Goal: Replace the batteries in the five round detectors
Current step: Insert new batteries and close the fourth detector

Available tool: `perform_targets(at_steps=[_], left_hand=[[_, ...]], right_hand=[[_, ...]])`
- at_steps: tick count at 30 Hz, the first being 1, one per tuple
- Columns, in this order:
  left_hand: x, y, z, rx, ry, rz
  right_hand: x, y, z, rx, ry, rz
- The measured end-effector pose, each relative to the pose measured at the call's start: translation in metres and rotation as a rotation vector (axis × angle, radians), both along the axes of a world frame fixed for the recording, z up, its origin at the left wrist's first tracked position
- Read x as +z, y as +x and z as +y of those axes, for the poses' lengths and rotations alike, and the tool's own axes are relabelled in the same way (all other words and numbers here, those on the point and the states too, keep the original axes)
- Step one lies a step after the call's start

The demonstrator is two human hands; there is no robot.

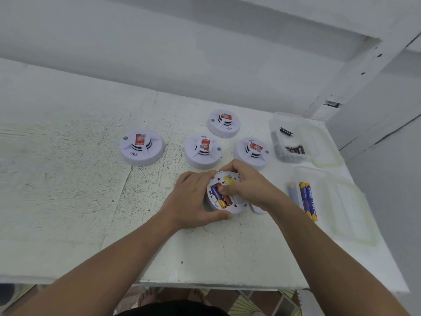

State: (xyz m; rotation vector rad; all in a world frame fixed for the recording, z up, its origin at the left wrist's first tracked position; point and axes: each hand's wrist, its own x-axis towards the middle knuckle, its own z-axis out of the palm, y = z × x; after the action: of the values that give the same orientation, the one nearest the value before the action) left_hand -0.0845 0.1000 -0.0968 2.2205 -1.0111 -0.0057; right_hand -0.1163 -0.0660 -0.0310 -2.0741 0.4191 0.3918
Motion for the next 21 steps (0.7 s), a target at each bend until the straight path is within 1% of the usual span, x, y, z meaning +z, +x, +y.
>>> perform_targets(at_steps=[4, 7, 11, 13, 15, 17, 21], left_hand=[[0.002, 0.003, 0.000, -0.030, -0.033, 0.043], [0.003, 0.002, 0.001, -0.036, -0.055, 0.046], [0.004, 0.001, 0.003, -0.046, -0.049, 0.073], [0.005, 0.002, 0.004, -0.055, -0.034, 0.085], [0.006, 0.002, 0.004, -0.060, -0.019, 0.100], [0.006, 0.002, 0.005, -0.065, -0.021, 0.116], [0.005, 0.002, 0.006, -0.074, -0.060, 0.141]], right_hand=[[-0.002, -0.007, 0.001, 0.013, -0.006, -0.033], [-0.003, -0.013, 0.003, 0.037, -0.092, -0.080], [-0.006, -0.020, 0.003, 0.012, -0.216, -0.174], [-0.006, -0.023, -0.002, -0.072, -0.288, -0.275], [-0.008, -0.027, -0.011, -0.205, -0.396, -0.368], [-0.012, -0.034, -0.017, -0.264, -0.528, -0.366], [-0.026, -0.049, -0.018, -0.187, -0.746, -0.264]])
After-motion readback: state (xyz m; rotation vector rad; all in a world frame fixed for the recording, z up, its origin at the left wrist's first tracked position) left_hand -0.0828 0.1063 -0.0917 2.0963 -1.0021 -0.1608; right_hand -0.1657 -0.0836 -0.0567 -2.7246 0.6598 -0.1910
